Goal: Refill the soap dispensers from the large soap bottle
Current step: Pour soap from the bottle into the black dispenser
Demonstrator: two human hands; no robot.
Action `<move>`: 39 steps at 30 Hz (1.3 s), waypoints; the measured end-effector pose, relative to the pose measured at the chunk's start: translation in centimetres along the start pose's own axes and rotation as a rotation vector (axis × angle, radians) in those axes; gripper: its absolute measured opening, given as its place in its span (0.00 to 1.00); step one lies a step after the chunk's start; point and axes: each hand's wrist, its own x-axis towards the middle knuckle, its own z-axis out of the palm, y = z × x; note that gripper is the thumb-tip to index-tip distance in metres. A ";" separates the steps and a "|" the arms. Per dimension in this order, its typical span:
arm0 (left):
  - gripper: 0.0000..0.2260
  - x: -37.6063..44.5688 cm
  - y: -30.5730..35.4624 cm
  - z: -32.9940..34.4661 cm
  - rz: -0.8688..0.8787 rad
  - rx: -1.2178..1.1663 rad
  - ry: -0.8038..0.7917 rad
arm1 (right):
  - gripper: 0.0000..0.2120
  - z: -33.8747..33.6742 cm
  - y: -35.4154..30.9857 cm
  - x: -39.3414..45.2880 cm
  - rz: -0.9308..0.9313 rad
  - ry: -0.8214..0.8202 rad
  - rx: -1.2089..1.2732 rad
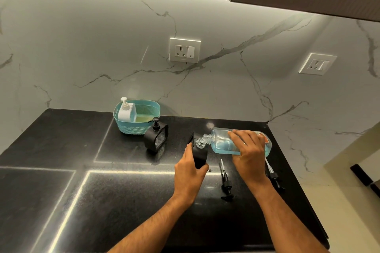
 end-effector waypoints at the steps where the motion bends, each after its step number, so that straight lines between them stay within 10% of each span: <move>1: 0.33 0.0 0.0 0.0 0.002 0.000 0.001 | 0.32 0.0 0.0 0.0 0.000 0.000 0.000; 39: 0.33 0.7 -0.1 0.9 0.008 -0.077 0.019 | 0.31 0.5 0.9 -0.6 0.112 -0.112 0.121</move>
